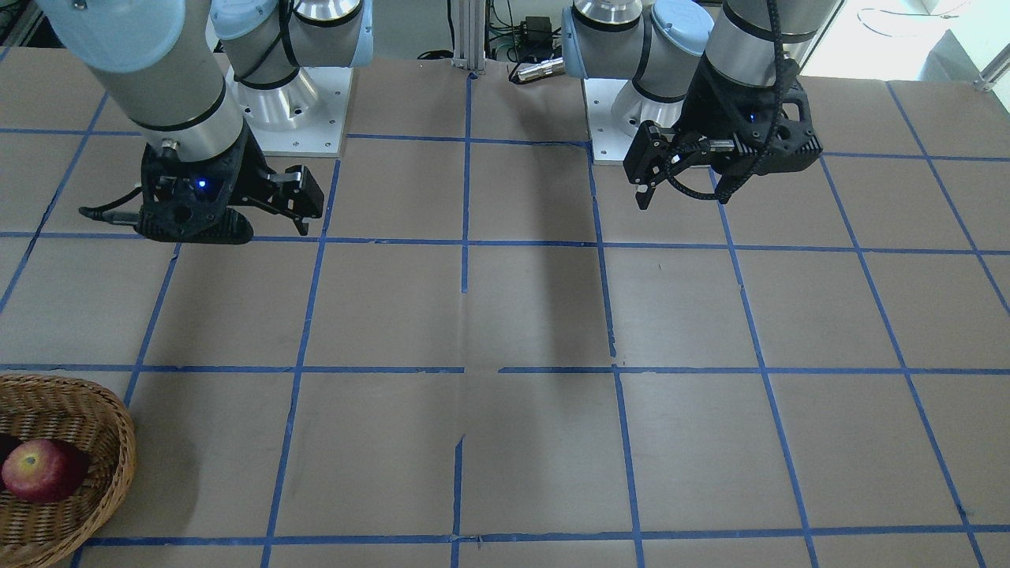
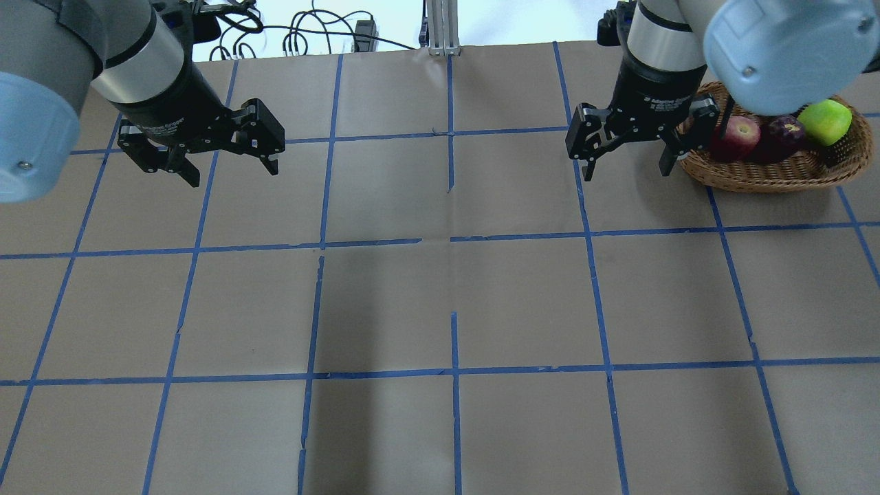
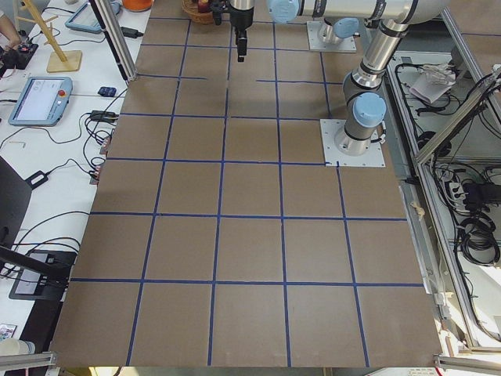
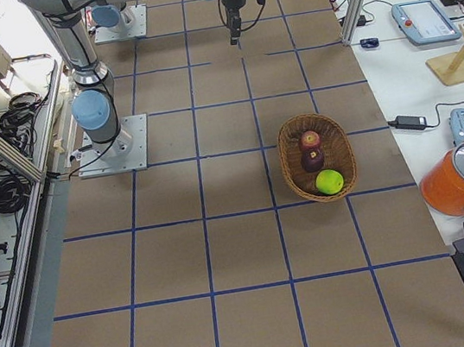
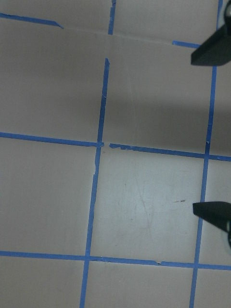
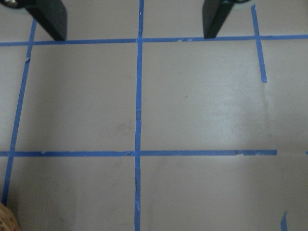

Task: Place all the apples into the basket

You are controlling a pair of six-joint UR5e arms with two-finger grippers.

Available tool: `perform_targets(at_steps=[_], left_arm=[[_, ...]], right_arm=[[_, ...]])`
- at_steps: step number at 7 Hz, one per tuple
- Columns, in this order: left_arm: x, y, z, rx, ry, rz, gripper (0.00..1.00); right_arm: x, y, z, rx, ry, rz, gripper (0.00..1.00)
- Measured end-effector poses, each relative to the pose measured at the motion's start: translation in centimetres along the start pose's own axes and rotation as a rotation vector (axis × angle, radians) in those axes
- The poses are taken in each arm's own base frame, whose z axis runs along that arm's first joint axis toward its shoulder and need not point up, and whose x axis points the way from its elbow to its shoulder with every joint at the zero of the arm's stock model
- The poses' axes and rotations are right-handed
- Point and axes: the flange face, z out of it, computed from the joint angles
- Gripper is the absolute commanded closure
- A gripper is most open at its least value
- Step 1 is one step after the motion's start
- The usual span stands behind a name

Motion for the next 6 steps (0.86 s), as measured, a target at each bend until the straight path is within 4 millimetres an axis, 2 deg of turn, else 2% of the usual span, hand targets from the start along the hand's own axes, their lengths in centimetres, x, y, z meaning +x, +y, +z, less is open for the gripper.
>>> perform_targets(at_steps=[2, 4, 6], left_arm=[[0.0, 0.0, 0.0, 0.0, 0.0, 0.0, 0.0], [0.0, 0.0, 0.0, 0.0, 0.0, -0.001, 0.0], [0.0, -0.1, -0.1, 0.002, 0.0, -0.001, 0.0]], right_arm=[[1.7, 1.7, 0.3, -0.008, -0.007, 0.005, 0.0], [3.0, 2.2, -0.5, 0.011, -0.013, -0.012, 0.0], [3.4, 2.5, -1.2, 0.025, -0.01, -0.01, 0.0]])
